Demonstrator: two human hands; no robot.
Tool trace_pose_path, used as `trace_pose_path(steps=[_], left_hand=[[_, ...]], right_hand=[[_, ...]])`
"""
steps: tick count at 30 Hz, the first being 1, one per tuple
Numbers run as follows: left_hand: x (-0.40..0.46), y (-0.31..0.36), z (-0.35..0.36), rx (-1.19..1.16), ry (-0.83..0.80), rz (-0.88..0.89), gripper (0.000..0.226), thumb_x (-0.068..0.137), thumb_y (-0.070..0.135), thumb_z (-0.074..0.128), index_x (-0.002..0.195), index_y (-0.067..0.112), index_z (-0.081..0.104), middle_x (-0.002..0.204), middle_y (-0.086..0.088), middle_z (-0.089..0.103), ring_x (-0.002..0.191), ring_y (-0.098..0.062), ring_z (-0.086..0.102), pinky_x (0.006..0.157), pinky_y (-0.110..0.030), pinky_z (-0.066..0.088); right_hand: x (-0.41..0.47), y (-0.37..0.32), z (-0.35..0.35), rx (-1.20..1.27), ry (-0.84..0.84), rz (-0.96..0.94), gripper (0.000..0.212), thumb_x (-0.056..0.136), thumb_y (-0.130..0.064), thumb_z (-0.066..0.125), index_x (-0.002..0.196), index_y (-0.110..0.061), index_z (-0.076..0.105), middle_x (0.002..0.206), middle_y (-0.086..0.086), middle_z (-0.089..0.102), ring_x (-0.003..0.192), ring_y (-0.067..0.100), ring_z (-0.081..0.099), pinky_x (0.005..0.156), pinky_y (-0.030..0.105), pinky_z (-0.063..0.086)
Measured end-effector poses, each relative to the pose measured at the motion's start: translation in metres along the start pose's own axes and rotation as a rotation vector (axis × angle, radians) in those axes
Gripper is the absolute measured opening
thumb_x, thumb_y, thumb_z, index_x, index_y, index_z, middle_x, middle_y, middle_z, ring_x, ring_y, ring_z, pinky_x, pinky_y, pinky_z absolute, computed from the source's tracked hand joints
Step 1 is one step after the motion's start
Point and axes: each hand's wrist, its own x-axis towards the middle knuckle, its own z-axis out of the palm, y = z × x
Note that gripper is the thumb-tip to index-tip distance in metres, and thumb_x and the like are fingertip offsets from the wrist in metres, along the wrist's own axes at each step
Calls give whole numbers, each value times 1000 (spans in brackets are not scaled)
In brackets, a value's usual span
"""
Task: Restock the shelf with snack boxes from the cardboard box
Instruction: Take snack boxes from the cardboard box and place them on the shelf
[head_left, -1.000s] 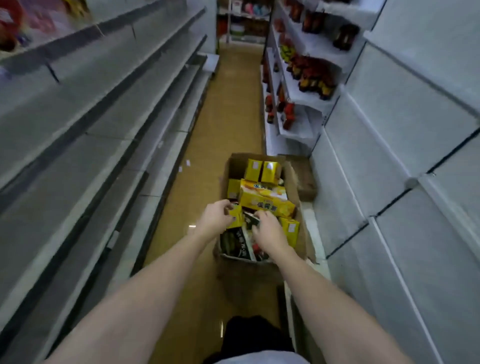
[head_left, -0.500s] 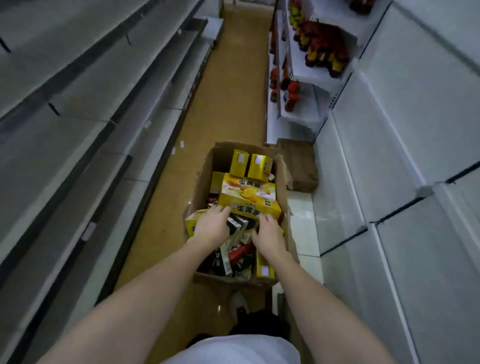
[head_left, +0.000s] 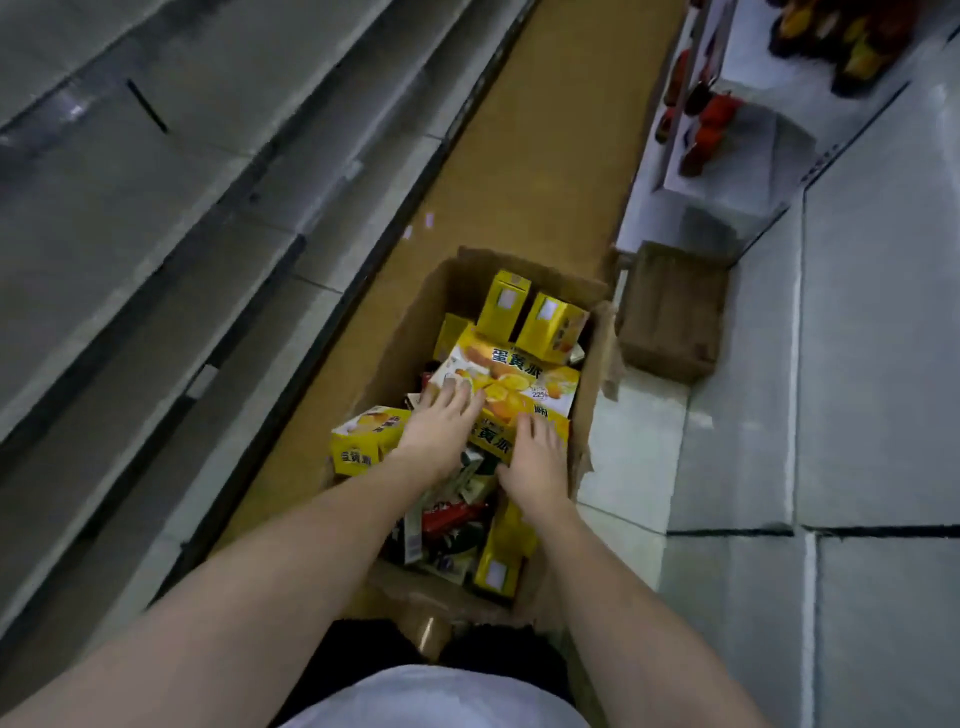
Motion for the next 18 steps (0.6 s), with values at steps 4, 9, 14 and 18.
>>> trace_pose_path(steps=[4, 9, 14, 18], left_hand=[[16, 10, 2, 133, -34, -14, 88, 93, 34, 59, 155, 12, 1, 163, -17, 6, 150, -38, 1, 119, -57, 8], [32, 20, 4, 149, -100, -41, 89, 92, 37, 61, 155, 14, 2, 162, -21, 4, 149, -41, 3, 119, -59, 5], [48, 21, 7, 154, -113, -26, 100, 86, 43, 68, 155, 13, 2, 161, -23, 2, 149, -43, 3, 118, -61, 5], [46, 20, 8, 187, -38, 4, 90, 88, 36, 67, 152, 9, 10, 158, -27, 13, 145, -47, 13, 116, -63, 14]], right_hand=[[14, 7, 4, -34, -29, -54, 83, 84, -33, 75, 149, -16, 27, 155, 9, 30, 145, 29, 26, 120, 44, 24], [22, 12, 9, -11, -38, -46, 84, 86, -36, 73, 152, -18, 23, 161, 8, 23, 149, 29, 20, 121, 44, 19], [25, 11, 21, -55, 25, -43, 86, 82, -42, 76, 149, -16, 28, 158, 11, 29, 146, 31, 27, 118, 46, 23], [26, 7, 21, -112, 69, -46, 80, 85, -41, 74, 147, -13, 32, 154, 13, 35, 142, 32, 32, 115, 47, 27]])
